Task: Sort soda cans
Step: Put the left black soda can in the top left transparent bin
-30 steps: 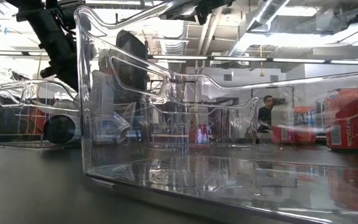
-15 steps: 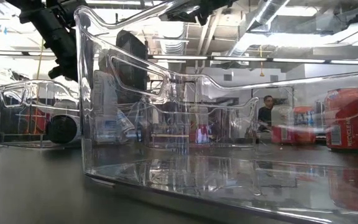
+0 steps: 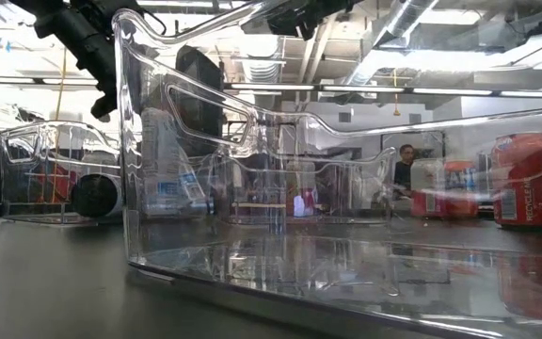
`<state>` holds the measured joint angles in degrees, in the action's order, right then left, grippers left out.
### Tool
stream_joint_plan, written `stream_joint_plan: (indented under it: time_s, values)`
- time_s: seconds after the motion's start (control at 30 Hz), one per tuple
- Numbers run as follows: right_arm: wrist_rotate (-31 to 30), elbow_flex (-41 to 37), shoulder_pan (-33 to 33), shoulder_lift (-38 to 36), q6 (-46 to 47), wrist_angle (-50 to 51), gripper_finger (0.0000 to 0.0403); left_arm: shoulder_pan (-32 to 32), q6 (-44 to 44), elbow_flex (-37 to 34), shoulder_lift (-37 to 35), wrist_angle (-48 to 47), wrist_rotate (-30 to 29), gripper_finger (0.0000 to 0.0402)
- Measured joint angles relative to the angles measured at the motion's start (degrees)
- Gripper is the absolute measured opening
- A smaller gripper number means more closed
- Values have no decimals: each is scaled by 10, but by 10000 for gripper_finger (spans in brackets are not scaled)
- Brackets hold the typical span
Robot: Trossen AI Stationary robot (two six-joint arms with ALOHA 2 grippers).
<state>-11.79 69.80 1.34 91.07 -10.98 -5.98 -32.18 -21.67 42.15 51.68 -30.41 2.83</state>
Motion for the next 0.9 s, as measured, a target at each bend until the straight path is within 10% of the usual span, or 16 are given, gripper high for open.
stream_joint_plan:
  time_s: [0.9]
  values:
    - [0, 0, 0, 0, 0, 0, 113, 23, -17, 1, 20, 48, -1, 0]
